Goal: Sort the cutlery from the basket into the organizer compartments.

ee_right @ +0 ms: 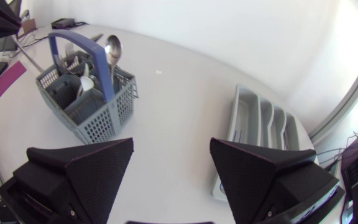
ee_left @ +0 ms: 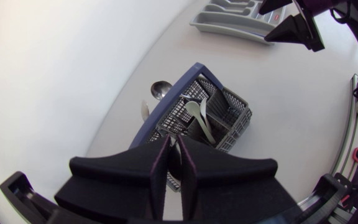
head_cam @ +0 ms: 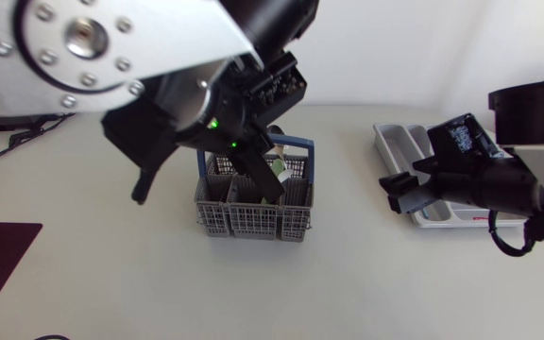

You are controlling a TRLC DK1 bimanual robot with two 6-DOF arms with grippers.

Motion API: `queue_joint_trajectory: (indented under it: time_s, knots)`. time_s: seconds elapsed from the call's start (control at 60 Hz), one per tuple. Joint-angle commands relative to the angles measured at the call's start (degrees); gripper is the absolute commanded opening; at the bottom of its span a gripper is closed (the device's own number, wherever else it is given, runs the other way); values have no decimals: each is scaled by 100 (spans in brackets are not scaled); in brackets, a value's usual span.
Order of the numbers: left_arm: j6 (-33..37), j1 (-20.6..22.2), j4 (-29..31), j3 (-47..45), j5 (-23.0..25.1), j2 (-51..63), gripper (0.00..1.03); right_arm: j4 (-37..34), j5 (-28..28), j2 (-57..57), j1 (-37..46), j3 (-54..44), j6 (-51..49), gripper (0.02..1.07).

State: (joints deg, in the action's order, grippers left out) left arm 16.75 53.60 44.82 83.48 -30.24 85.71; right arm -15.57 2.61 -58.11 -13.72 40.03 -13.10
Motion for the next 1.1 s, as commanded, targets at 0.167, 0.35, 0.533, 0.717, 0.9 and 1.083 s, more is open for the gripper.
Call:
queue_joint_trajectory:
  time_s: [0.167,0.35,0.533,0.717,0.9,1.083]
  knots:
    - [-462,98,273,529,756,-362,4,-253,380,1355,-861,-338,-351,91]
    - [-946,-315,229,740,1925,60,4,-359,424,1856,-1617,-487,-412,91]
    - [-1324,-667,159,951,2998,772,4,-332,512,2075,-1880,-602,-483,90]
    - [-1623,-869,159,1302,3876,1325,4,-60,416,1943,-2030,-734,-553,81]
    - [-1807,-1054,247,1575,4544,1598,4,309,196,1486,-2206,-778,-544,78]
    - [-1851,-1080,335,1619,4843,1650,4,582,64,1082,-2223,-654,-553,68]
